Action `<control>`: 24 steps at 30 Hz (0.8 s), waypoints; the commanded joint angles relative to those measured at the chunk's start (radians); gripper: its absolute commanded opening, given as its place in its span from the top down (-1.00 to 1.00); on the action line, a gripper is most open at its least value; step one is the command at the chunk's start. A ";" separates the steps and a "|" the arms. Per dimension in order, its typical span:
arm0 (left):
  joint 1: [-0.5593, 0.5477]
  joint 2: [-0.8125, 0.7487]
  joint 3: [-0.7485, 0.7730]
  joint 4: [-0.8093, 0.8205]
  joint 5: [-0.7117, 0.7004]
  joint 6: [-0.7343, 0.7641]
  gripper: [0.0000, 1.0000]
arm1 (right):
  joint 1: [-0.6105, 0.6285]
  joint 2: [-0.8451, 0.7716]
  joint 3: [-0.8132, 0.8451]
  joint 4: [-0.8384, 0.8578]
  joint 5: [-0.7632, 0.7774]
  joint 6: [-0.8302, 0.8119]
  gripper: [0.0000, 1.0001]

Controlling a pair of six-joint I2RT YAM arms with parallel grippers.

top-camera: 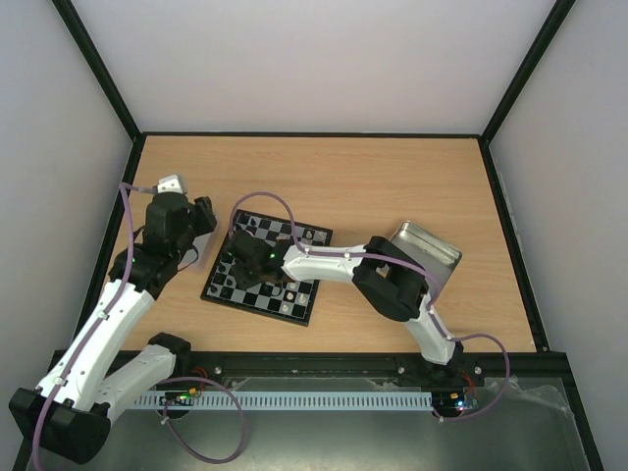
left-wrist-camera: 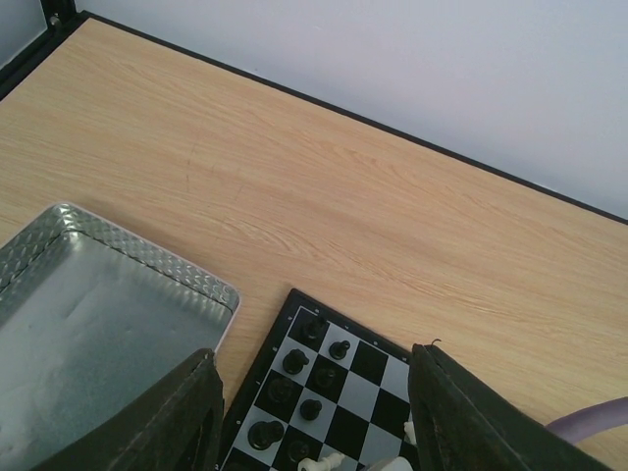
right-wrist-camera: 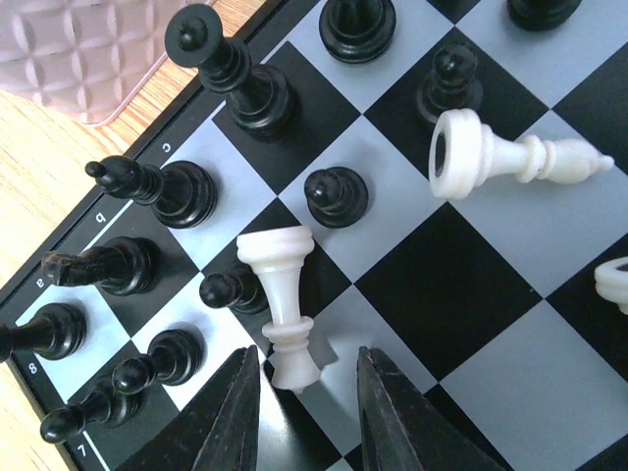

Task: Set up the chess pieces on the board
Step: Pick up the chess piece from the chessboard.

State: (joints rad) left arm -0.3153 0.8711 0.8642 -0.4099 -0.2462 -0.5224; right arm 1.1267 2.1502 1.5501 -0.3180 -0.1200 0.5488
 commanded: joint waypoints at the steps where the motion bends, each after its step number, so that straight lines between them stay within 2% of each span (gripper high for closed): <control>1: 0.006 -0.006 -0.011 0.018 -0.002 0.015 -0.08 | 0.010 0.040 0.051 -0.049 0.034 -0.029 0.45; 7: 0.007 -0.007 -0.013 0.018 -0.002 0.015 -0.08 | 0.009 0.051 0.056 -0.058 0.046 -0.039 0.49; 16: 0.008 -0.007 -0.015 0.018 -0.002 0.016 -0.08 | 0.016 0.030 0.042 -0.072 0.080 -0.083 0.75; 24: 0.008 -0.006 -0.016 0.021 0.000 0.018 -0.08 | 0.017 0.015 0.036 -0.034 0.074 -0.109 0.81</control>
State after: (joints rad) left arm -0.3134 0.8711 0.8623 -0.4095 -0.2432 -0.5190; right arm 1.1347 2.1769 1.5902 -0.3389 -0.0631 0.4702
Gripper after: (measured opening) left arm 0.541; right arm 0.104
